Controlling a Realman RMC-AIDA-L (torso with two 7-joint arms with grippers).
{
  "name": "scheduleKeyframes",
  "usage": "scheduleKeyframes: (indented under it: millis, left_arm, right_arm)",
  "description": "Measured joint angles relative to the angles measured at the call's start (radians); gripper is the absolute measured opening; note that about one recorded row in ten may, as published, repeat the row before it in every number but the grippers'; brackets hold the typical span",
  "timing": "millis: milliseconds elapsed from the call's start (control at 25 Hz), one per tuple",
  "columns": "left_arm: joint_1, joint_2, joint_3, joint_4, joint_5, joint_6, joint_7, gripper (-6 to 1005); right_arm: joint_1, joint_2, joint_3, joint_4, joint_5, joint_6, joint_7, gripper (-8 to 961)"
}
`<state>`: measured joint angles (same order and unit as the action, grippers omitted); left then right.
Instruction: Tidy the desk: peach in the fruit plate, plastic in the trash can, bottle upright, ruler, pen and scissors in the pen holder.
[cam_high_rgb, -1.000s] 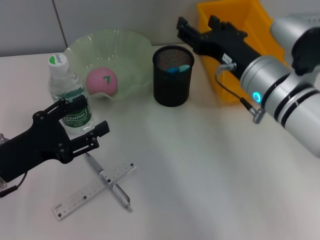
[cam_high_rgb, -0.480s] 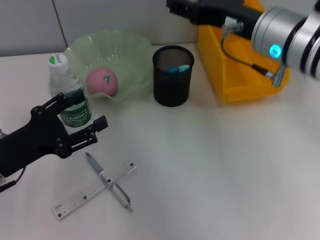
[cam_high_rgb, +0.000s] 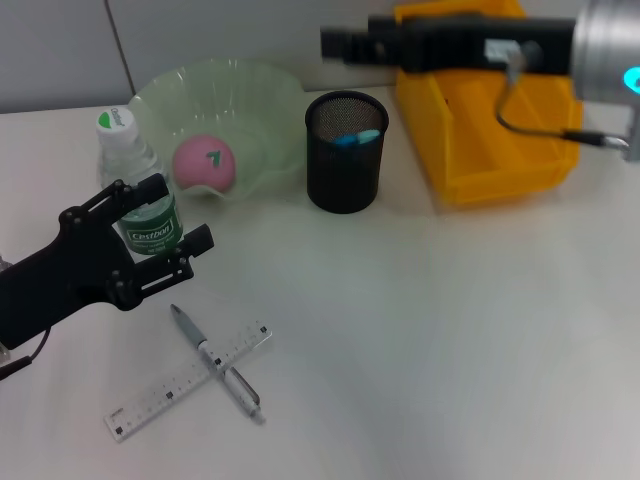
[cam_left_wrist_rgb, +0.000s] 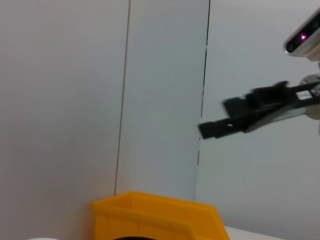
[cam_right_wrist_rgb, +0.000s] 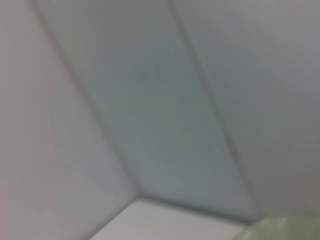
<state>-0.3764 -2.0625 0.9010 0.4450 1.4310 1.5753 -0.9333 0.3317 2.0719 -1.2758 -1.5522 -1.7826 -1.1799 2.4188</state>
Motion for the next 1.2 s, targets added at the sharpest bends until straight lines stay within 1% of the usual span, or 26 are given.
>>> scheduleKeyframes:
  millis: [200,320,440,520,560,680,720,760,840,880,920,960,1000,1120,1200]
  left_arm:
    - [0.003,-0.001,0.002,0.000,0.005,0.001,-0.026,837]
    - [0.005,0.001,0.007,0.004,0.008,0.004,-0.052,837]
    - [0.010,0.002,0.008,0.020,0.022,0.009,-0.087,837]
    - [0.019,0.002,0.009,0.069,0.069,0.013,-0.158,837]
    - [0.019,0.002,0.009,0.069,0.069,0.013,-0.158,837]
    - [0.021,0.002,0.010,0.115,0.115,0.023,-0.234,837]
    - [0.021,0.000,0.010,0.153,0.147,0.041,-0.297,837]
    - [0.021,0.000,0.010,0.153,0.147,0.041,-0.297,837]
    - [0.018,-0.001,0.014,0.198,0.180,0.056,-0.360,837]
    - [0.016,-0.002,0.019,0.225,0.196,0.063,-0.400,837]
    - [0.013,-0.003,0.050,0.292,0.224,0.067,-0.476,837]
    - [0.013,-0.003,0.050,0.292,0.224,0.067,-0.476,837]
    - [0.012,-0.004,0.066,0.323,0.234,0.065,-0.512,837]
    - [0.011,-0.005,0.127,0.442,0.284,0.039,-0.618,837]
    - [0.008,-0.005,0.169,0.560,0.347,0.025,-0.726,837]
  right_arm:
    - [0.009,0.002,0.180,0.123,0.067,-0.299,-0.203,776]
    - [0.013,-0.009,0.273,0.223,0.070,-0.418,-0.290,776]
    - [0.020,-0.030,0.355,0.352,0.063,-0.504,-0.393,776]
    - [0.022,-0.049,0.398,0.441,0.060,-0.542,-0.472,776]
    - [0.022,-0.059,0.414,0.485,0.060,-0.554,-0.516,776]
    - [0.018,-0.087,0.437,0.585,0.059,-0.576,-0.635,776]
    - [0.015,-0.093,0.438,0.610,0.057,-0.581,-0.667,776]
    - [0.012,-0.099,0.438,0.633,0.046,-0.587,-0.707,776]
    - [0.011,-0.101,0.439,0.653,0.009,-0.592,-0.753,776]
    - [0.011,-0.099,0.439,0.655,-0.015,-0.592,-0.765,776]
    - [0.012,-0.095,0.440,0.656,-0.049,-0.590,-0.775,776]
    - [0.016,-0.091,0.440,0.656,-0.078,-0.588,-0.779,777]
    - [0.020,-0.089,0.440,0.657,-0.105,-0.586,-0.782,777]
    - [0.034,-0.080,0.441,0.659,-0.176,-0.576,-0.791,777]
    - [0.039,-0.075,0.441,0.659,-0.204,-0.566,-0.797,777]
